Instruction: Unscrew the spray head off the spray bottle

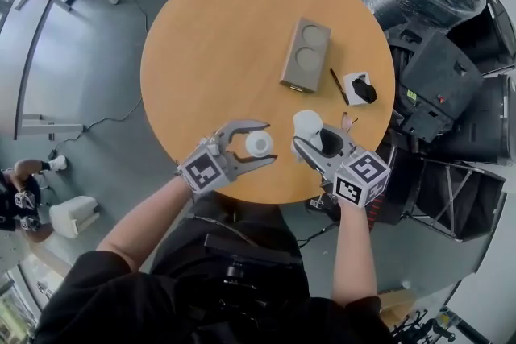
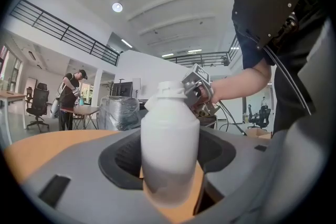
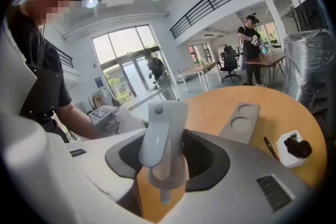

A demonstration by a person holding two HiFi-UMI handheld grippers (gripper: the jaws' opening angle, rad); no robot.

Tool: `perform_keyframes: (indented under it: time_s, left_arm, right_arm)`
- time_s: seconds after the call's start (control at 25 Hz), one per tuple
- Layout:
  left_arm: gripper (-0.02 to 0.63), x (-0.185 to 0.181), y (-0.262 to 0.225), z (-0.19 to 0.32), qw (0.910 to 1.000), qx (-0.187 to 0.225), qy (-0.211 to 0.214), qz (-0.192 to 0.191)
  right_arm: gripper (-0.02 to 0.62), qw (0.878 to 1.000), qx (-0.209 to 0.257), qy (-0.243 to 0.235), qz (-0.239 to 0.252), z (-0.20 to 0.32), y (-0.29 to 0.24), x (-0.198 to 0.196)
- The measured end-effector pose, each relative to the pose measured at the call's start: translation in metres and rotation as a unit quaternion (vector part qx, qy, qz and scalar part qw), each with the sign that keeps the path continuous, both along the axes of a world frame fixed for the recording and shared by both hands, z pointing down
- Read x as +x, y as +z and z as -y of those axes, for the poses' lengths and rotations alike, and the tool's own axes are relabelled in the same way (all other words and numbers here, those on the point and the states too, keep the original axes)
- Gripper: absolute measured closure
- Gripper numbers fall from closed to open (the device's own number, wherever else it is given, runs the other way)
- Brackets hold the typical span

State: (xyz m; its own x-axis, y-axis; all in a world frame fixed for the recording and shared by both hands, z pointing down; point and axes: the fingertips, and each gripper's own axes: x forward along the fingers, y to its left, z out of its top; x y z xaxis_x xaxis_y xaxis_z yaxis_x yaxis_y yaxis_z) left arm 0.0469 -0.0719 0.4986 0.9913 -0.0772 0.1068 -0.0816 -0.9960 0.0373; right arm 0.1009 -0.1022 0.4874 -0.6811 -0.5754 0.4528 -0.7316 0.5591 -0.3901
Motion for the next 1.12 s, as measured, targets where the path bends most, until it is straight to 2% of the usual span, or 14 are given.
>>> perform_keyframes:
  time_s: [0.24, 0.44, 0.68, 1.12]
  left_arm:
    - [0.301, 0.004, 0.054, 0.014, 0.9996, -0.013, -0.021, 0.011]
    - [0.301, 0.006, 0.103, 0.022, 0.9985, -0.038, -0.039, 0.007]
    - [0.301, 0.006, 0.154, 0.027, 0.9973, -0.042, -0.059, 0.014]
    - [0.301, 0.029, 0.228, 0.054, 0.9953, -0.036, -0.088, 0.02]
  right_arm:
    - [0.397, 0.998, -0.063, 0.01, 0.0, 0.004, 0.075, 0.003]
    - [0.397, 0.995, -0.097, 0.013, -0.003, 0.003, 0.134, 0.0]
    - [0.397, 0.992, -0.123, 0.017, 0.004, 0.002, 0.194, -0.005]
    - [0.397, 0.987, -0.152, 0.052, 0.0, 0.02, 0.264, 0.007]
